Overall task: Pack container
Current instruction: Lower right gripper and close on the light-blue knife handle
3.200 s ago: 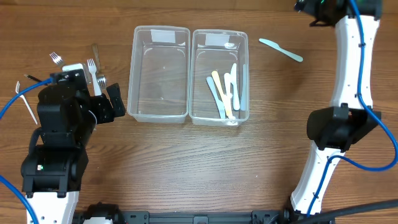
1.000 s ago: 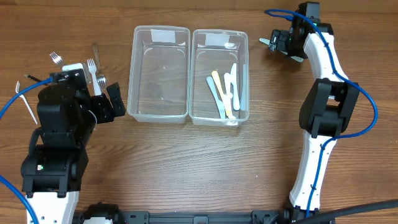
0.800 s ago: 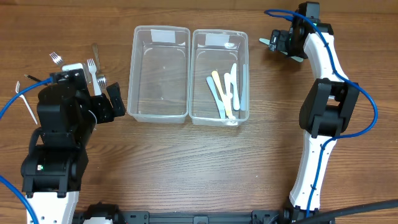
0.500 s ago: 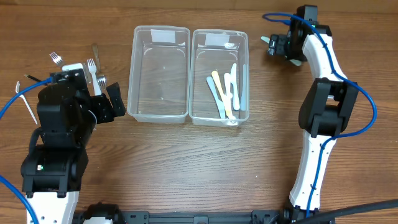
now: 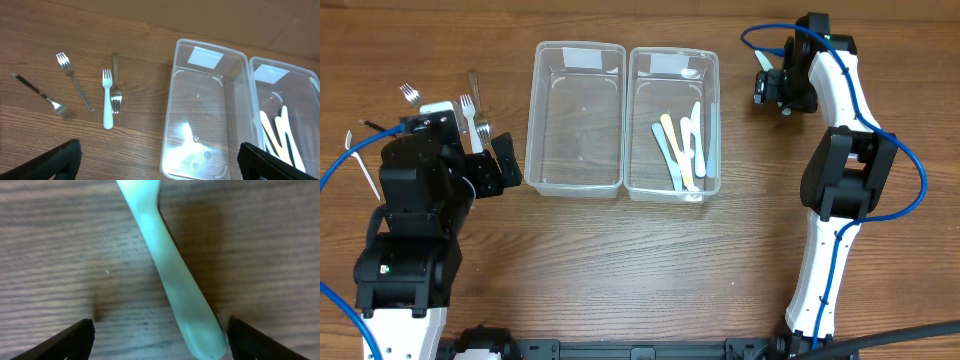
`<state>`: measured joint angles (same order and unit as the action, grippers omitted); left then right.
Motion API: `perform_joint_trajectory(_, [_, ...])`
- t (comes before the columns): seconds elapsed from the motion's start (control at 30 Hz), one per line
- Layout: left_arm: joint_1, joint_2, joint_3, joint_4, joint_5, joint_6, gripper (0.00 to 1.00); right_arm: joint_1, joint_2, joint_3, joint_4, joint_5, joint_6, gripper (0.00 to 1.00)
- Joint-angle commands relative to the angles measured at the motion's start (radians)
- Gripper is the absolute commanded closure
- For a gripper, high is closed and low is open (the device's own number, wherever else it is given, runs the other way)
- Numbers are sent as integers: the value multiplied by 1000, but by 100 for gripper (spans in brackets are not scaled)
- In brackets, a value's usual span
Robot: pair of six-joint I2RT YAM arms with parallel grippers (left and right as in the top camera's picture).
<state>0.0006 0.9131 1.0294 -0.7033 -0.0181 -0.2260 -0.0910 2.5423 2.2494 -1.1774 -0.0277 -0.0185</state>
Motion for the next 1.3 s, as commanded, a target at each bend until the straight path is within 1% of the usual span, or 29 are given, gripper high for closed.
perform_joint_trajectory(0.0, [6, 1, 23, 5, 19, 17, 0, -4, -8, 12, -25, 34, 11, 8])
perform_joint_trajectory(0.17, [5, 1, 24, 5, 19, 16, 0, -4, -9, 24, -17, 35, 26, 5])
perform_joint_trajectory(0.2, [6, 1, 24, 5, 19, 16, 0, -4, -9, 24, -14, 39, 26, 7])
perform_joint_trajectory(0.23, [5, 1, 23, 5, 19, 16, 0, -4, -9, 24, -11, 55, 24, 11])
perform_joint_trajectory(0.3, [6, 1, 24, 5, 19, 16, 0, -4, -9, 24, -17, 64, -28, 15])
perform_joint_trajectory(0.4, [5, 1, 23, 5, 19, 16, 0, -4, -9, 24, -21, 69, -138, 16])
perform_joint_trajectory(0.5, [5, 1, 23, 5, 19, 16, 0, -5, -9, 24, 16, 78, -154, 16])
perform_joint_trajectory(0.6, [6, 1, 23, 5, 19, 16, 0, -5, -9, 24, 49, 47, -200, 21])
perform_joint_trajectory(0.73, [6, 1, 23, 5, 19, 16, 0, -5, -9, 24, 71, 33, -200, 21])
perform_joint_trajectory(0.97, [6, 1, 24, 5, 19, 16, 0, -5, -8, 18, 37, 34, -226, 22])
perform_joint_trajectory(1.07, [5, 1, 24, 5, 19, 16, 0, -5, -8, 5, 34, 33, -234, 24])
perform_joint_trajectory(1.2, [6, 1, 24, 5, 19, 16, 0, -5, -6, -10, 25, 34, -252, 25])
perform_joint_trajectory(1.27, [5, 1, 23, 5, 19, 16, 0, -5, -6, -10, 27, 33, -252, 28])
